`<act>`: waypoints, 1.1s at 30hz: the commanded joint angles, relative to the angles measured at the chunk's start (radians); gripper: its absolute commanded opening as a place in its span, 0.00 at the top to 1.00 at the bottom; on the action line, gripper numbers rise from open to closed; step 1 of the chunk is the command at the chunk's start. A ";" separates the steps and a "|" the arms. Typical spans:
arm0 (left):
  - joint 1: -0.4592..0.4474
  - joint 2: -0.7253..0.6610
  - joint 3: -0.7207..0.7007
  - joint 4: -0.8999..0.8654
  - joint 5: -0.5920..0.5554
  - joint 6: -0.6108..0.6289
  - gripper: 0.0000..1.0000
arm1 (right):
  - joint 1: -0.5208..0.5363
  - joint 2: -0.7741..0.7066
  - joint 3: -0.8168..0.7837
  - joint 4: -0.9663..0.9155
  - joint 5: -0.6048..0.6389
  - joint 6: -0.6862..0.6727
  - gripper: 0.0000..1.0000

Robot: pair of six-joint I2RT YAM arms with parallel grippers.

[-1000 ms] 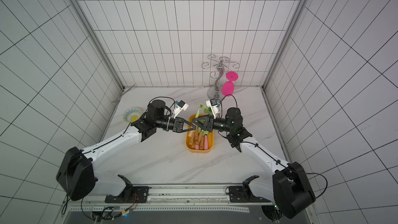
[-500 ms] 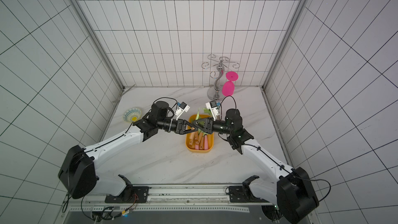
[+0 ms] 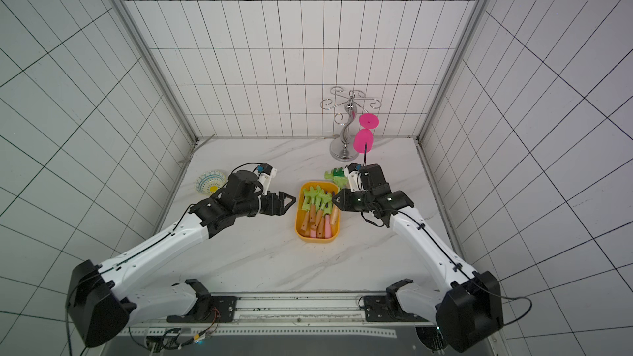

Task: Put the rake into the storage box
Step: Pick up the rake at the center of the board, then place the rake in the storage box.

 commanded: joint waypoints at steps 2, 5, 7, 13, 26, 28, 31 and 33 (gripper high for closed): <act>0.023 0.043 0.017 -0.082 -0.241 0.034 0.15 | 0.064 0.093 0.107 -0.187 0.153 -0.001 0.80; 0.027 0.113 0.090 -0.204 -0.273 0.015 0.15 | 0.104 0.181 0.182 -0.252 0.219 0.008 0.79; 0.029 0.143 0.099 -0.226 -0.279 0.014 0.16 | 0.131 0.234 0.232 -0.290 0.284 0.004 0.79; 0.044 0.180 0.112 -0.208 -0.251 0.030 0.16 | 0.155 0.358 0.352 -0.310 0.346 0.032 0.79; 0.129 0.240 0.086 -0.153 -0.151 0.022 0.16 | 0.200 0.603 0.427 -0.354 0.409 0.054 0.76; 0.129 0.240 0.084 -0.151 -0.142 0.020 0.16 | 0.210 0.632 0.444 -0.360 0.406 0.062 0.76; 0.132 0.248 0.078 -0.152 -0.132 0.017 0.16 | 0.225 0.663 0.455 -0.370 0.419 0.093 0.75; 0.132 0.252 0.075 -0.153 -0.119 0.016 0.16 | 0.235 0.682 0.464 -0.386 0.428 0.113 0.75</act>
